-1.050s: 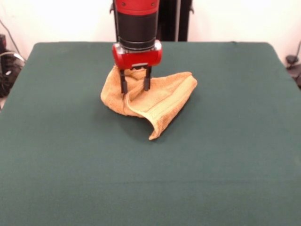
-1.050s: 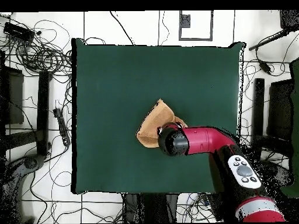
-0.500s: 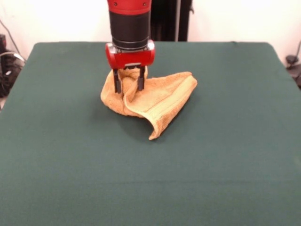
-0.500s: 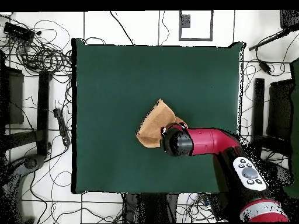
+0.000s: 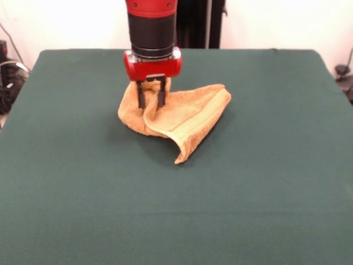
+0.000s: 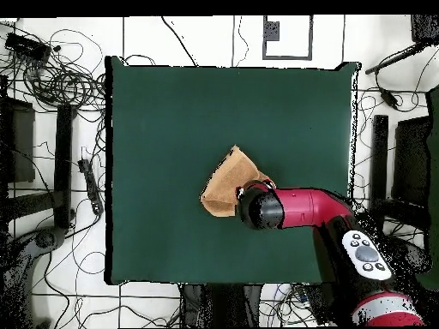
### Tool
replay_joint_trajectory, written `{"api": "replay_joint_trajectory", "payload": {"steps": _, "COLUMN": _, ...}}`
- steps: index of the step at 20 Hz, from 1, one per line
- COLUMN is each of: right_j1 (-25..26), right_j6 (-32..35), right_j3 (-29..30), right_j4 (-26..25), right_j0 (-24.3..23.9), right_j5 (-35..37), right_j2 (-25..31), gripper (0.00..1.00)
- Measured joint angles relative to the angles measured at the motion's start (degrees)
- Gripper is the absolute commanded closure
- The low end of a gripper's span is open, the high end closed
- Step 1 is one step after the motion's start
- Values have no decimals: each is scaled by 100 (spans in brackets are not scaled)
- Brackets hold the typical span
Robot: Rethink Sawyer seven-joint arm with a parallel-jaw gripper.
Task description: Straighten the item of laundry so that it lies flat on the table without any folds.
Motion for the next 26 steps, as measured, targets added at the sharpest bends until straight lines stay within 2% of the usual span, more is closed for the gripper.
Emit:
{"api": "replay_joint_trajectory", "payload": {"steps": 19, "right_j1": -6, "right_j6": 0, "right_j3": -1, "right_j4": -1, "right_j0": 94, "right_j5": 0, "right_j2": -41, "gripper": 100}}
{"api": "replay_joint_trajectory", "payload": {"steps": 20, "right_j1": -21, "right_j6": 0, "right_j3": 0, "right_j4": -1, "right_j0": 206, "right_j5": 0, "right_j2": -94, "gripper": 0}}
{"api": "replay_joint_trajectory", "payload": {"steps": 26, "right_j1": -69, "right_j6": 0, "right_j3": 50, "right_j4": 15, "right_j0": 381, "right_j5": 0, "right_j2": -157, "gripper": 0}}
